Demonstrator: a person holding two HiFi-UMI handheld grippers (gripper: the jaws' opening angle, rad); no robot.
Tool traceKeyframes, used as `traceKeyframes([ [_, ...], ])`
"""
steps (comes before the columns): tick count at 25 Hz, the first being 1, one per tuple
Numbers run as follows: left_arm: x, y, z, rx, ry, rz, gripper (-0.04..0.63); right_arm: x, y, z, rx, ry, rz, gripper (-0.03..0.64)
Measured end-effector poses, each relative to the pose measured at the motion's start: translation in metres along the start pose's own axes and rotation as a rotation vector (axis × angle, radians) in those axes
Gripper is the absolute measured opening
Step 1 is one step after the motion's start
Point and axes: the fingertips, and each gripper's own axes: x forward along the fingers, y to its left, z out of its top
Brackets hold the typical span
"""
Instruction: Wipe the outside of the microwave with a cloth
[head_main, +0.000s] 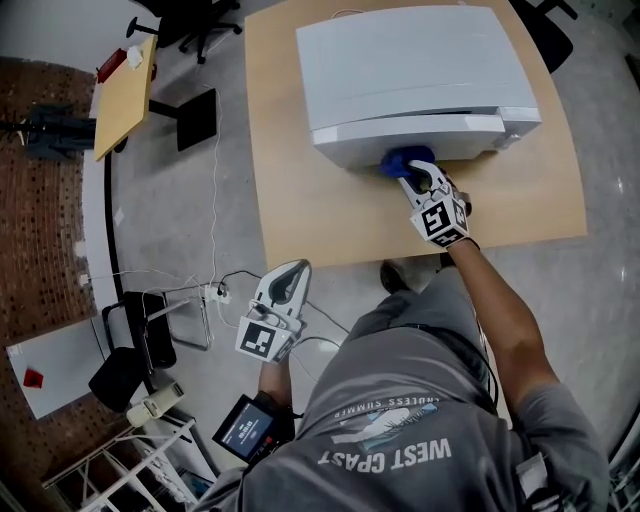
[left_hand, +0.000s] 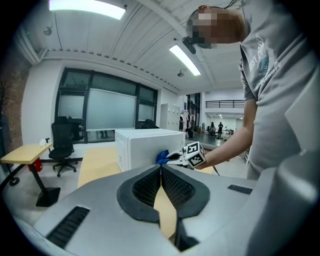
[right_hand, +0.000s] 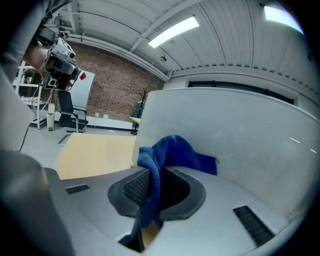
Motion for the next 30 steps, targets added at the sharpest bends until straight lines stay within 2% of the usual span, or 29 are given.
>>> traceKeyframes([
  [6,0.037,-0.018,0.015,0.000,-0.020,-0.019,0.023,-0.050,-0.053,-0.036,0.045,0.050,-0.074,0.051],
  [11,0.074,-0.040,0.038,0.014,-0.040,-0.039,0.023,-0.079,-0.084,-0.047,0.058,0.066,-0.079,0.051],
  [18,0.118,-0.062,0.062,0.036,-0.044,-0.056,0.023,-0.104,-0.113,-0.044,0.102,0.022,-0.071,0.051],
  [24,0.149,-0.071,0.077,0.041,-0.042,-0.043,0.023,-0.146,-0.142,-0.017,0.189,-0.072,-0.092,0.051],
  [30,0.178,-0.083,0.094,0.048,-0.059,-0.021,0.023,-0.196,-0.205,0.052,0.190,-0.209,-0.074,0.051],
])
